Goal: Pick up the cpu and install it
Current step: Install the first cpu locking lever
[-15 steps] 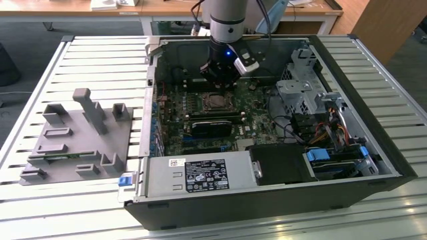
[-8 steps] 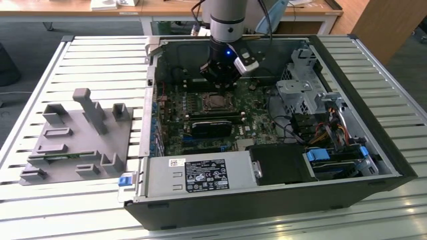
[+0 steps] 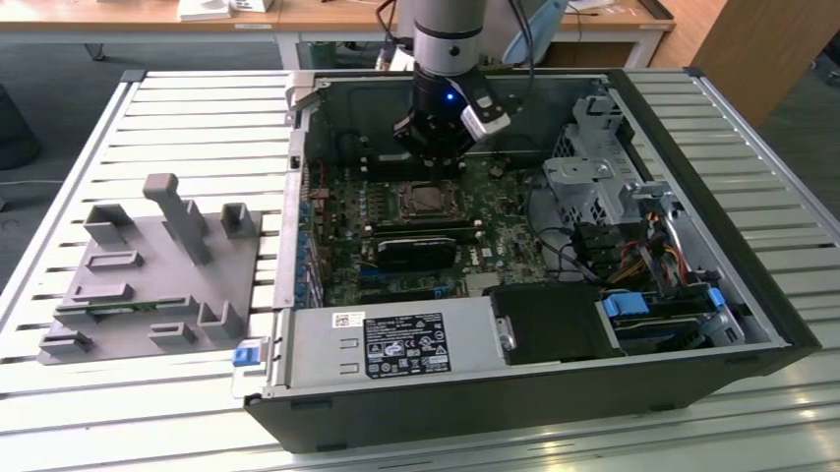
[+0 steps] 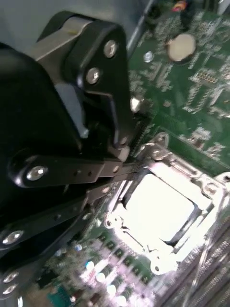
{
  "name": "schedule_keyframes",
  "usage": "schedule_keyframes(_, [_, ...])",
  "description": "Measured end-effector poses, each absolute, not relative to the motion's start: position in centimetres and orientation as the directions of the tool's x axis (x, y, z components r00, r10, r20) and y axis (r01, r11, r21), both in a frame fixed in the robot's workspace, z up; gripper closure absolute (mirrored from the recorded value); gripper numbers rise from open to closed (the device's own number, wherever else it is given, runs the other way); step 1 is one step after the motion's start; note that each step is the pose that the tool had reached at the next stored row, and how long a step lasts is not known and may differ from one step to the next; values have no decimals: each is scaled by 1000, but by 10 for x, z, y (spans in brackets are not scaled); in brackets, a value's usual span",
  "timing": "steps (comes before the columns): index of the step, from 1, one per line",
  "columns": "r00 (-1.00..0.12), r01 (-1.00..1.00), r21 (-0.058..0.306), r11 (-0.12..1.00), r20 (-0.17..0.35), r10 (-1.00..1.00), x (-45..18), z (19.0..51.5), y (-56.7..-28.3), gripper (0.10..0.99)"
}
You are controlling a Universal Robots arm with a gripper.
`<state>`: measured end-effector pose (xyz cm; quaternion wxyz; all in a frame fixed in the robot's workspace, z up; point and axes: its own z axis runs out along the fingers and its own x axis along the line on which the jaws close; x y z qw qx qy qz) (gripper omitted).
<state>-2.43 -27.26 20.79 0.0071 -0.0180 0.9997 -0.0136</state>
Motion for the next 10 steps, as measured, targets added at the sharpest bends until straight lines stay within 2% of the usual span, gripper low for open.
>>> schedule_keyframes(10, [-999,-36,-26,999,-14,-36,-24,213,-275,980])
